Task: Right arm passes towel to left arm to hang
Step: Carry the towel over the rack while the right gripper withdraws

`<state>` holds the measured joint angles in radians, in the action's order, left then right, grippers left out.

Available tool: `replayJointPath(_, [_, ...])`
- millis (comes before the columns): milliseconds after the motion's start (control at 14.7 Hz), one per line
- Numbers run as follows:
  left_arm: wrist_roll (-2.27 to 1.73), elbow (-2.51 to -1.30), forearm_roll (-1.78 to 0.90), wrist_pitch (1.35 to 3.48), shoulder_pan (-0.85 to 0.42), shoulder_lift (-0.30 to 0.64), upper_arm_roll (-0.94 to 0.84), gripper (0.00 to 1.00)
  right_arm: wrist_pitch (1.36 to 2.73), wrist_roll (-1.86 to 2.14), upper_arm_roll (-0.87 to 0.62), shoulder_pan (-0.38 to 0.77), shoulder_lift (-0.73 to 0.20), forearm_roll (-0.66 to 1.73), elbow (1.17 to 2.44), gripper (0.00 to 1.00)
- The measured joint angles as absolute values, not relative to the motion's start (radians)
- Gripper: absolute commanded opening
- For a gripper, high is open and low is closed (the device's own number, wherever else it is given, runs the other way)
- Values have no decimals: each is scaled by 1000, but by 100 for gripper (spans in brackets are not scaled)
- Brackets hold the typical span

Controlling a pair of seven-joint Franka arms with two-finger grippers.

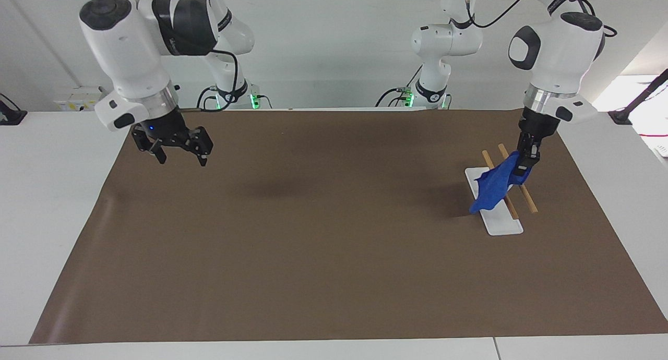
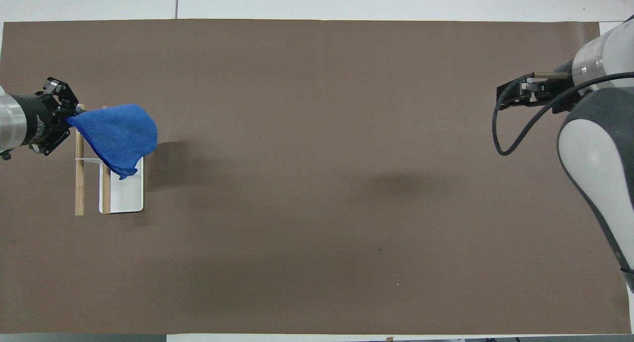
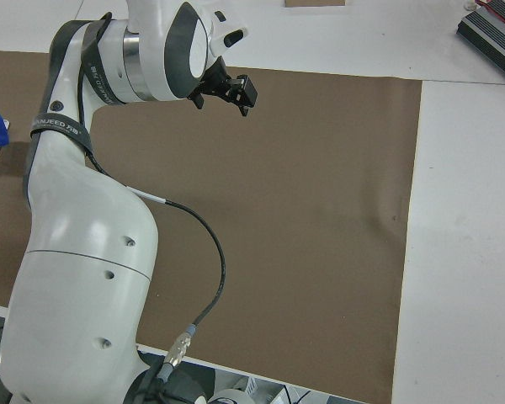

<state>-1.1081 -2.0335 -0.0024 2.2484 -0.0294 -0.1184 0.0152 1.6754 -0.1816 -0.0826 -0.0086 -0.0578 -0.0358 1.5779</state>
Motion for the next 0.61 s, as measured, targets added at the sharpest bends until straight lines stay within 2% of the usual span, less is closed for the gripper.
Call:
replayJointPath(204, [-1043,-2049,-2,2252,40,-126,16,0,1552,-135,-62,-23,-28,-55,1529,100])
replayJointPath(612, [-923,-2164,-1,2364,191,-177,17,0,1484,-89,-50,-57,-28,-69,1519,100])
